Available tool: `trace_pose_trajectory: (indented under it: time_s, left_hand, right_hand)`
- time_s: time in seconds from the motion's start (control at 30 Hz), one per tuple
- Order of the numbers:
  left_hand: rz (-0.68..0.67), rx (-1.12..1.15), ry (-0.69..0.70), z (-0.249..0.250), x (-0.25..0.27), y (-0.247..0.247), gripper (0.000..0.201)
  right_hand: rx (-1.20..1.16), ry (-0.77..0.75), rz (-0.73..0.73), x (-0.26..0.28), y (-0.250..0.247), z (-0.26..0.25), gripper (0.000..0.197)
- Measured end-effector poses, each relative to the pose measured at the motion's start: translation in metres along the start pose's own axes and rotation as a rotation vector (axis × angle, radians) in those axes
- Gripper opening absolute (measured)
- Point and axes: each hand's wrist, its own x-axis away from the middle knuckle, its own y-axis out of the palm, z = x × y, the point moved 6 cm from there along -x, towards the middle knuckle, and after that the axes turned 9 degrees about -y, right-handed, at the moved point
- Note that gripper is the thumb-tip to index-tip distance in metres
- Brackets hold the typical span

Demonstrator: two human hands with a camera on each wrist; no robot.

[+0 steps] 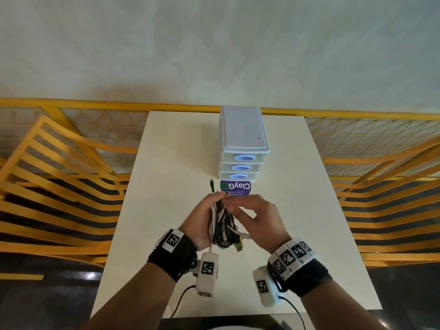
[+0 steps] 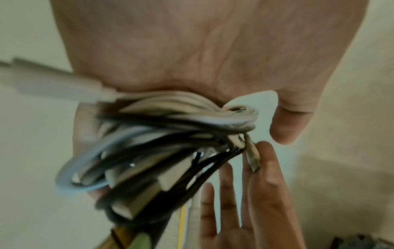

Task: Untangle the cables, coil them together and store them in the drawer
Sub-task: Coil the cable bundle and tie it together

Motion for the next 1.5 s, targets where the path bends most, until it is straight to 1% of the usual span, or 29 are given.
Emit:
trace_pose_trajectory:
  time_s: [0.07, 0.1, 0.13, 0.2, 0.27, 0.3, 0.4, 0.43, 0.47, 0.5, 0.53, 0.57, 0.6, 0.63, 0.67, 0.73, 0.8, 0.83, 0.9, 1.0, 1.07, 1.17, 1.23, 1.3, 1.33, 1.4, 1.43, 1.47, 1.5]
  left_hand:
    - [0.072, -0.086, -0.019, -0.004, -0.006, -0.003, 0.056]
    - [0.114, -0.131, -0.017, -0.006, -0.009, -0.004, 0.063]
    - [0.135, -0.143, -0.013, -0.006, -0.011, -0.004, 0.065]
    - [0.141, -0.107, -0.015, -0.007, -0.013, -0.004, 0.06]
    - [0.135, -0.101, -0.006, -0.004, -0.012, -0.004, 0.044]
    - [0.147, -0.123, -0.003, -0.003, -0.013, -0.005, 0.044]
    - [0.23, -0.209, 0.026, -0.001, -0.013, -0.007, 0.062]
    - [0.251, -0.21, 0.038, 0.0, -0.014, -0.008, 0.063]
    - [0.264, -0.196, 0.044, 0.0, -0.014, -0.007, 0.059]
    - [0.281, -0.165, 0.047, 0.001, -0.014, -0.007, 0.054]
    - [0.293, -0.126, 0.058, 0.003, -0.013, -0.007, 0.05]
    - [0.309, -0.093, 0.075, 0.006, -0.013, -0.008, 0.046]
    - [0.324, -0.072, 0.101, 0.008, -0.014, -0.01, 0.041]
    - [0.347, -0.072, 0.126, 0.011, -0.015, -0.013, 0.037]
    - [0.367, -0.087, 0.153, 0.013, -0.014, -0.015, 0.032]
    - [0.385, -0.155, 0.185, 0.014, -0.012, -0.014, 0.025]
    - [0.412, -0.285, 0.191, 0.012, -0.011, -0.013, 0.03]
    - [0.425, -0.349, 0.19, 0.011, -0.012, -0.013, 0.034]
    - [0.45, -0.462, 0.171, 0.007, -0.016, -0.015, 0.032]
    - [0.505, -0.566, 0.152, 0.004, -0.018, -0.018, 0.017]
    - [0.514, -0.563, 0.12, 0.001, -0.02, -0.02, 0.014]
    - [0.471, -0.517, 0.08, 0.0, -0.022, -0.017, 0.02]
    - [0.485, -0.462, 0.073, 0.003, -0.026, -0.017, 0.021]
    - [0.476, -0.428, 0.048, 0.005, -0.031, -0.016, 0.015]
    - [0.436, -0.392, 0.016, 0.003, -0.035, -0.013, 0.013]
    - [0.352, -0.339, -0.056, -0.002, -0.042, -0.004, 0.012]
    - [0.337, -0.336, -0.07, -0.004, -0.046, -0.001, 0.012]
    - [0.352, -0.343, -0.07, -0.004, -0.05, -0.002, 0.012]
    - [0.387, -0.356, -0.061, -0.004, -0.053, -0.004, 0.013]
  right_hand:
    - [0.025, 0.018, 0.011, -0.001, 0.003, 0.002, 0.019]
    - [0.042, 0.034, 0.023, -0.001, 0.004, 0.002, 0.016]
    - [0.054, 0.049, 0.036, -0.001, 0.004, 0.002, 0.015]
    - [0.065, 0.083, 0.045, 0.0, 0.004, 0.005, 0.02]
    - [0.058, 0.101, 0.017, 0.003, 0.003, 0.008, 0.028]
    - [0.034, 0.086, -0.005, 0.007, 0.002, 0.007, 0.033]
    - [-0.164, -0.032, -0.047, 0.026, -0.002, -0.001, 0.046]
    - [-0.243, -0.051, -0.036, 0.033, -0.006, -0.002, 0.05]
    - [-0.296, -0.053, -0.004, 0.04, -0.011, -0.001, 0.051]
    - [-0.309, -0.041, 0.047, 0.045, -0.016, 0.001, 0.047]
    - [-0.285, -0.017, 0.09, 0.048, -0.021, 0.005, 0.039]
    - [-0.24, 0.011, 0.099, 0.049, -0.024, 0.007, 0.027]
    - [-0.199, 0.049, 0.069, 0.05, -0.023, 0.011, 0.015]
    - [-0.172, 0.087, 0.02, 0.05, -0.02, 0.015, 0.008]
    - [-0.157, 0.132, -0.009, 0.051, -0.015, 0.019, 0.009]
    - [-0.136, 0.254, 0.025, 0.05, -0.011, 0.032, 0.008]
    - [-0.106, 0.32, 0.059, 0.047, -0.006, 0.043, 0.007]
    - [-0.098, 0.332, 0.047, 0.046, -0.002, 0.048, 0.006]
    - [-0.071, 0.363, -0.021, 0.044, 0.005, 0.056, 0.004]
    - [-0.049, 0.403, -0.114, 0.045, 0.009, 0.064, 0.002]
    - [-0.147, 0.449, -0.072, 0.045, 0.011, 0.067, 0.003]
    - [-0.307, 0.493, 0.047, 0.043, 0.011, 0.076, 0.01]
    - [-0.352, 0.452, 0.097, 0.039, 0.01, 0.079, 0.014]
    - [-0.373, 0.388, 0.138, 0.032, 0.009, 0.077, 0.016]
    - [-0.355, 0.361, 0.159, 0.028, 0.007, 0.078, 0.018]
    - [-0.215, 0.325, 0.175, 0.018, 0.002, 0.082, 0.028]
    - [-0.097, 0.308, 0.155, 0.012, -0.001, 0.084, 0.032]
    - [0.018, 0.29, 0.111, 0.007, -0.004, 0.086, 0.033]
    - [0.08, 0.272, 0.056, 0.001, -0.005, 0.09, 0.031]
